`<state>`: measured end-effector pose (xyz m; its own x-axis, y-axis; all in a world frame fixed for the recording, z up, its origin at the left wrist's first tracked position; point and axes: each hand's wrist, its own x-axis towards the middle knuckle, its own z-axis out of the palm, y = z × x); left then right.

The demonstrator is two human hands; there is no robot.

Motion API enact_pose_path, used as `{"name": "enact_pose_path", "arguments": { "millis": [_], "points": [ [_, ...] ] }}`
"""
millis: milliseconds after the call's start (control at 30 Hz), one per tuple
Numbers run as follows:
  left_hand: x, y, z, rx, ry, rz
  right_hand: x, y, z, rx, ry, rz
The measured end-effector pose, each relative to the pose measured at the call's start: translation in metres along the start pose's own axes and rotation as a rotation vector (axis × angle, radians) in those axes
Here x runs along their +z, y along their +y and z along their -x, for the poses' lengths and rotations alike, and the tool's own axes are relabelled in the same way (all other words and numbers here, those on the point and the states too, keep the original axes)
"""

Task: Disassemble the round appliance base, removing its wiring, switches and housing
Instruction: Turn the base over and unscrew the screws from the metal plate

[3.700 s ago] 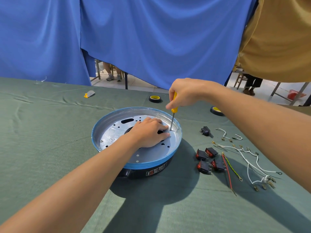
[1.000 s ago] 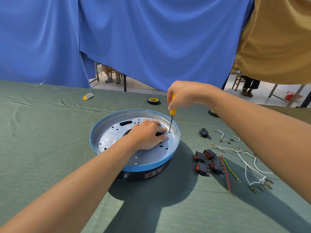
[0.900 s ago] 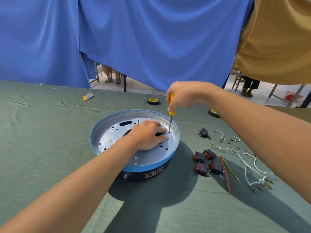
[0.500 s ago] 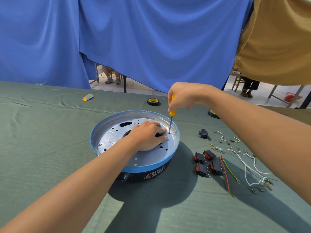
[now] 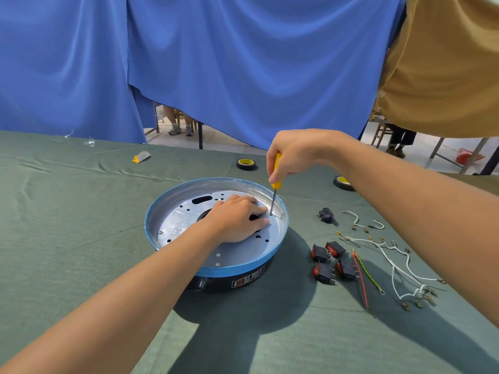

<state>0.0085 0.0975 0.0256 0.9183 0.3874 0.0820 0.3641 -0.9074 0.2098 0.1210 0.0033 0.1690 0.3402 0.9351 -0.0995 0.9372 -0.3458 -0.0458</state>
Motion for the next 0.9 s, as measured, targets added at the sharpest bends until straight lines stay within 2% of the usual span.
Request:
{"name": "enact_pose_path", "arguments": {
  "millis": [133, 300, 400, 667, 900],
  "points": [
    [-0.001, 0.000, 0.001, 0.001, 0.001, 0.003, 0.003, 0.000, -0.005, 0.029, -0.037, 0.018],
    [-0.001, 0.000, 0.001, 0.009, 0.008, 0.012, 0.010, 0.001, -0.007, 0.147, 0.092, 0.119],
    [-0.001, 0.001, 0.002, 0.006, 0.004, 0.012, 0.010, 0.000, -0.006, 0.130, 0.083, 0.149],
    [-0.002, 0.002, 0.003, 0.005, 0.008, 0.013, 0.003, 0.000, 0.001, 0.034, -0.031, 0.021],
    [-0.001, 0.001, 0.003, 0.013, 0.008, 0.009, 0.010, -0.001, -0.001, 0.148, 0.036, 0.138]
  ]
}}
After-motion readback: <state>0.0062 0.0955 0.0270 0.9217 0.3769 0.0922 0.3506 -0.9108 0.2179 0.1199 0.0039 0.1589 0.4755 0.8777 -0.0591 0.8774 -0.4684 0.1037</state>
